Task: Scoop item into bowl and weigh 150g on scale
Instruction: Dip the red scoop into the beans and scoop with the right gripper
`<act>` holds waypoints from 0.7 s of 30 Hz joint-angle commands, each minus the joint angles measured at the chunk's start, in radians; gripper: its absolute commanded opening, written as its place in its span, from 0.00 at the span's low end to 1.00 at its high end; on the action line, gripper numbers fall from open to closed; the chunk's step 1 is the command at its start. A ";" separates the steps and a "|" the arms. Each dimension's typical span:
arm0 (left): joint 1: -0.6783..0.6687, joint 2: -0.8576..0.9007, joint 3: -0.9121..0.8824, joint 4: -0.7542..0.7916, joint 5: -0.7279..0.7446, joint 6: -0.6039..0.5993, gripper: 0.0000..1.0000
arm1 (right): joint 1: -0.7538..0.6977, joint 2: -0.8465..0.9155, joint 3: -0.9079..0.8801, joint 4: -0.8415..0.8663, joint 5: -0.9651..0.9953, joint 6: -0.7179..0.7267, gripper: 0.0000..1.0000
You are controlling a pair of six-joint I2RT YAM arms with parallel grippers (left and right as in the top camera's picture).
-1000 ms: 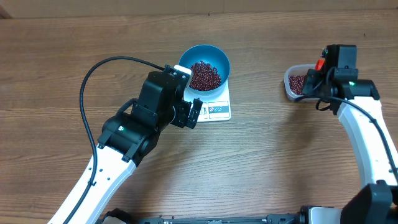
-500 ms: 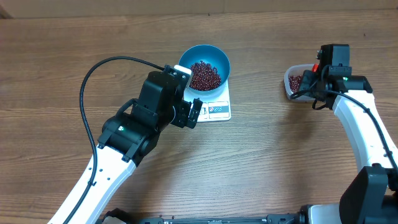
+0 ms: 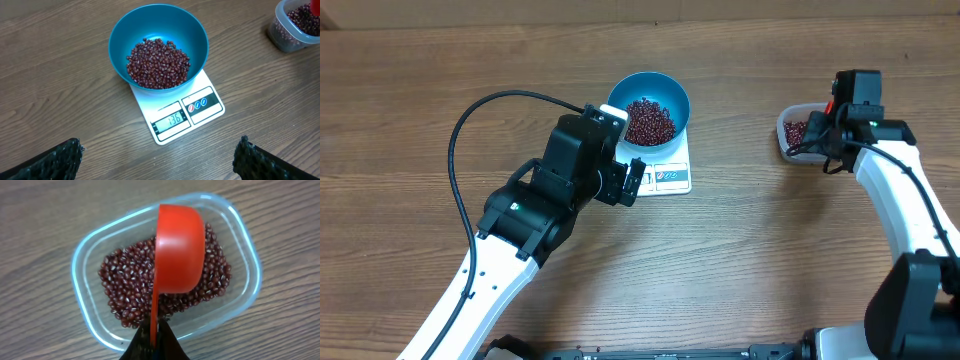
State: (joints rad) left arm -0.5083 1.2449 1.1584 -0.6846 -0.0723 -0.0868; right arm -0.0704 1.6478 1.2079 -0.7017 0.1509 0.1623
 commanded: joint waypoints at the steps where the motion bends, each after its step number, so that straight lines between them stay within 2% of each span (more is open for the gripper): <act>1: 0.004 0.004 0.023 0.001 -0.009 0.005 1.00 | -0.004 0.026 0.002 0.005 0.021 -0.002 0.04; 13: 0.004 0.004 0.023 0.001 -0.009 0.005 1.00 | -0.004 0.104 0.002 0.008 0.022 -0.013 0.04; 15: 0.004 0.004 0.023 0.001 -0.009 0.005 1.00 | -0.004 0.107 0.002 0.003 -0.066 -0.062 0.04; 21: 0.004 0.004 0.023 0.001 -0.009 0.005 1.00 | -0.004 0.107 0.002 0.002 -0.218 -0.089 0.04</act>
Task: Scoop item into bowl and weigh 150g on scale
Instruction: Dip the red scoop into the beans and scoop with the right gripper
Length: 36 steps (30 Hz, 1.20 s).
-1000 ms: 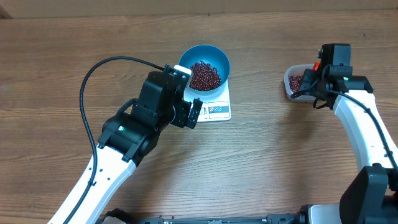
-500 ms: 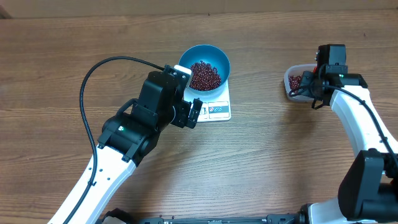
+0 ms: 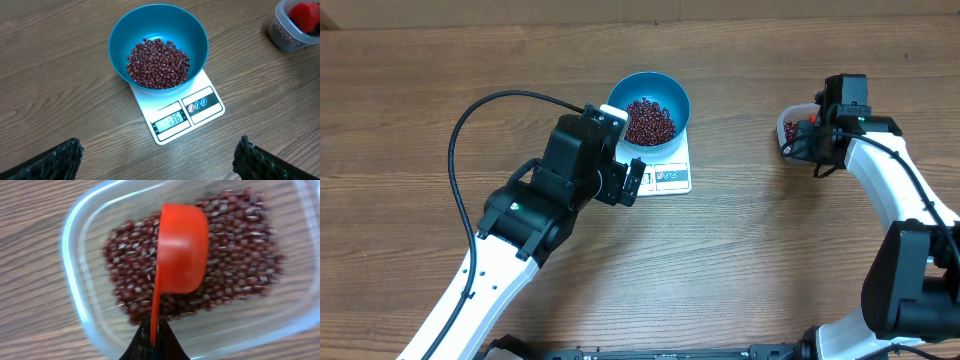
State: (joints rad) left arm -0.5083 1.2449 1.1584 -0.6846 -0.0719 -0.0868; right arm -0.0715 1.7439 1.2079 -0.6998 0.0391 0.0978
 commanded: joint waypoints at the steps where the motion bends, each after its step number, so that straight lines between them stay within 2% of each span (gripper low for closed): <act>1: 0.004 0.004 0.023 0.001 -0.009 0.005 0.99 | -0.003 0.011 0.002 -0.001 -0.109 -0.025 0.04; 9: 0.004 0.004 0.023 0.001 -0.009 0.005 0.99 | -0.009 0.011 0.002 -0.024 -0.141 -0.021 0.04; 16: 0.004 0.004 0.023 0.001 -0.009 0.005 0.99 | -0.136 0.011 0.002 -0.013 -0.418 -0.021 0.04; 23: 0.004 0.004 0.023 0.002 -0.009 0.005 1.00 | -0.296 0.011 0.002 -0.035 -0.575 -0.029 0.04; 31: 0.004 0.004 0.023 0.001 -0.009 0.005 0.99 | -0.368 0.011 0.002 -0.051 -0.813 -0.074 0.04; 36: 0.004 0.004 0.023 0.001 -0.009 0.005 1.00 | -0.395 0.011 0.002 -0.060 -0.891 -0.074 0.04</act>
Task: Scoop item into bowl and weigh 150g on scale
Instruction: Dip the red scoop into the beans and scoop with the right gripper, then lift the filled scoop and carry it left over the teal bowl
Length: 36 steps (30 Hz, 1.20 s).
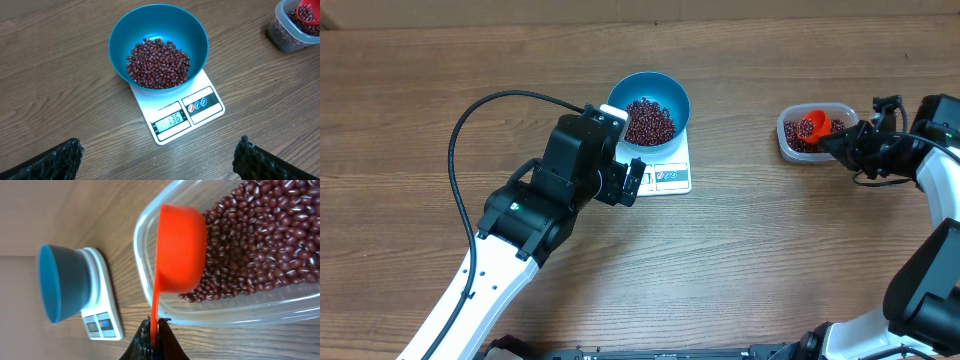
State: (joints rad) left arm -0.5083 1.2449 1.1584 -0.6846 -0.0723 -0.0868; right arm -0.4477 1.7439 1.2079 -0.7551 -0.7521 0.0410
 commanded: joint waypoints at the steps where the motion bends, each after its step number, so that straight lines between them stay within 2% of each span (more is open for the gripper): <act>1: 0.004 0.004 0.023 0.001 -0.009 0.005 0.99 | -0.025 0.010 0.002 -0.013 -0.122 -0.018 0.04; 8: 0.004 0.004 0.023 0.001 -0.009 0.005 0.99 | -0.039 0.010 0.003 -0.082 -0.198 -0.077 0.04; 14: 0.004 0.004 0.023 0.001 -0.009 0.005 0.99 | -0.035 0.001 0.003 -0.078 -0.423 -0.103 0.04; 20: 0.004 0.004 0.023 0.001 -0.009 0.005 0.99 | 0.073 -0.018 0.003 -0.040 -0.482 -0.087 0.04; 24: 0.004 0.004 0.023 0.001 -0.009 0.005 0.99 | 0.147 -0.018 0.003 0.038 -0.481 -0.008 0.04; 29: 0.004 0.004 0.023 0.001 -0.009 0.005 1.00 | 0.286 -0.018 0.003 0.257 -0.472 0.173 0.04; 33: 0.004 0.004 0.023 0.001 -0.009 0.005 1.00 | 0.389 -0.018 0.003 0.425 -0.416 0.295 0.04; 36: 0.004 0.004 0.023 0.001 -0.009 0.005 0.99 | 0.438 -0.018 0.003 0.478 -0.358 0.343 0.04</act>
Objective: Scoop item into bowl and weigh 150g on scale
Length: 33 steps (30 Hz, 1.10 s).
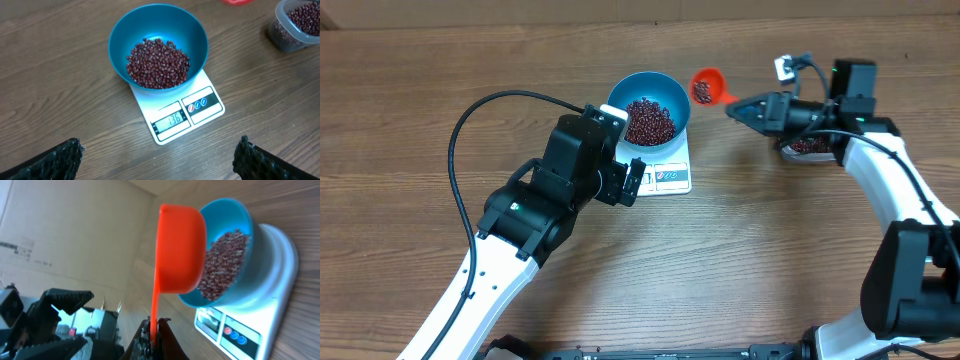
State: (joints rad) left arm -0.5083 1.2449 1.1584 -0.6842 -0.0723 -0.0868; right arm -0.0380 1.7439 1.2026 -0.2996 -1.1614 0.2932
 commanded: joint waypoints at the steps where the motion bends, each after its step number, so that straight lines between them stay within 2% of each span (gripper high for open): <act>1: 0.004 0.004 0.023 0.001 -0.009 0.005 0.99 | 0.065 -0.018 0.009 0.051 0.096 0.105 0.04; 4: 0.004 0.004 0.023 0.001 -0.009 0.005 1.00 | 0.111 -0.018 0.009 0.076 0.164 0.103 0.04; 9: 0.004 0.004 0.023 0.001 -0.009 0.005 0.99 | 0.181 -0.018 0.009 0.090 0.390 0.080 0.04; 17: 0.004 0.004 0.023 0.001 -0.009 0.005 1.00 | 0.282 -0.018 0.008 0.089 0.536 -0.415 0.04; 21: 0.004 0.004 0.023 0.001 -0.009 0.005 0.99 | 0.307 -0.017 0.008 0.090 0.604 -0.533 0.04; 33: 0.004 0.004 0.023 0.001 -0.009 0.005 0.99 | 0.311 -0.016 0.008 0.089 0.703 -0.696 0.04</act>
State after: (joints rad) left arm -0.5083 1.2449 1.1584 -0.6846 -0.0723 -0.0868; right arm 0.2699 1.7439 1.2022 -0.2176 -0.4889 -0.3424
